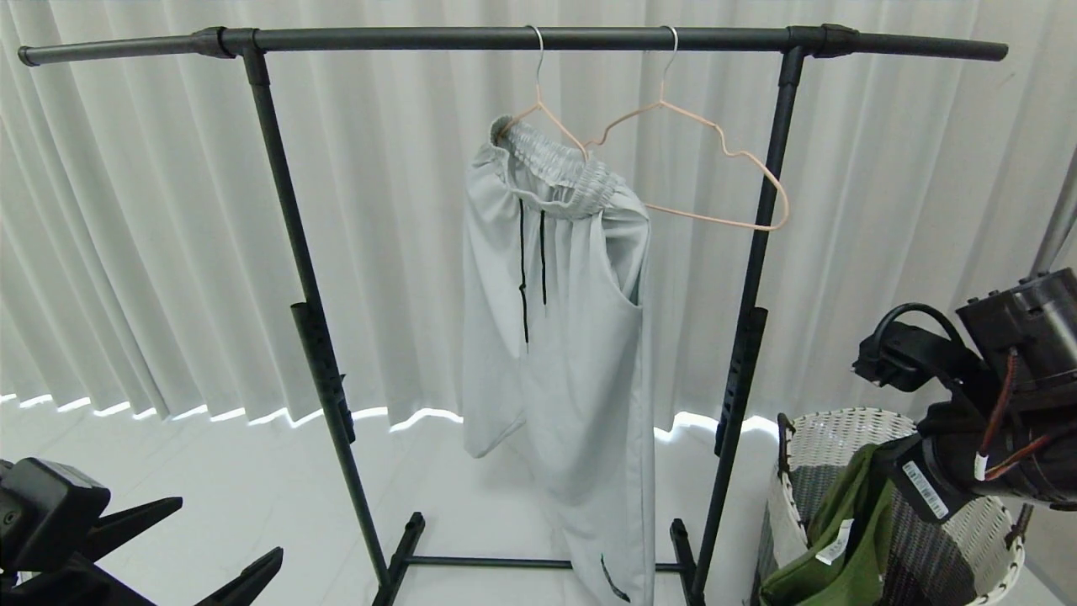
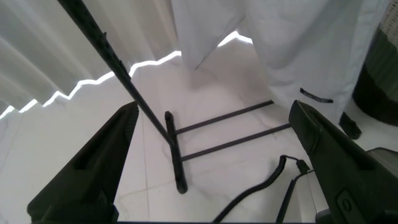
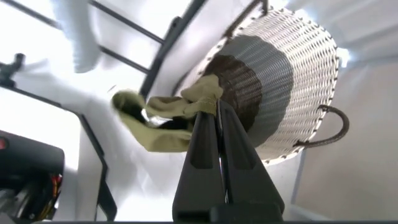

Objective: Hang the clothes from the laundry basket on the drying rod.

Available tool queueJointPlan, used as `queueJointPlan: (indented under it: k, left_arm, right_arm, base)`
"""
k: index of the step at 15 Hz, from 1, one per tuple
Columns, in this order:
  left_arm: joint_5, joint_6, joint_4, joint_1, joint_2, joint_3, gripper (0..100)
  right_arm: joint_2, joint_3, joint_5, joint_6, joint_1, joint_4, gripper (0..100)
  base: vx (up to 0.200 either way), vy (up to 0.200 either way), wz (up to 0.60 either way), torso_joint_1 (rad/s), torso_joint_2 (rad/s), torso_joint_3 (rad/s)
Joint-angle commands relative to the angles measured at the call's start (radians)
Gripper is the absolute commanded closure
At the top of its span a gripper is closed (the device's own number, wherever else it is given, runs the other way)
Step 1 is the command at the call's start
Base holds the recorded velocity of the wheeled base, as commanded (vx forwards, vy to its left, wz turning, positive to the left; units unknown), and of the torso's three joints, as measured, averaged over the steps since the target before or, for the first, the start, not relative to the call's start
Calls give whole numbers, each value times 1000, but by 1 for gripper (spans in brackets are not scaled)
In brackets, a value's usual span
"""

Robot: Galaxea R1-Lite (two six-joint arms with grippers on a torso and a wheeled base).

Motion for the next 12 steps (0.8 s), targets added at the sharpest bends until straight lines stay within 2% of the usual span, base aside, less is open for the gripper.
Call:
queueJointPlan:
  k: [1,2,8,12]
  left_arm:
    - [-1,1,-1,0,-2,3,0]
    - [-1,-1,-1,-1,-2,3,0]
    - [0,-7,-1,-9,-2,3,0]
    - [6,-7,-1,-9,1,-2,0]
  right_arm:
    - [-17,-5,0,-1,29,-1,100]
    - [-17,-5,0,-1,34,-1,100]
    - [-14,-32,-1,-2,52,2,100]
    - [-14,-32,-1,-2,60,2,100]
  base:
    - [-200,0,0,2,7,2]
    - [-200,0,0,2,2,2]
    - [0,0,0,0,0,0]
    - [0,200,0,5,5,2]
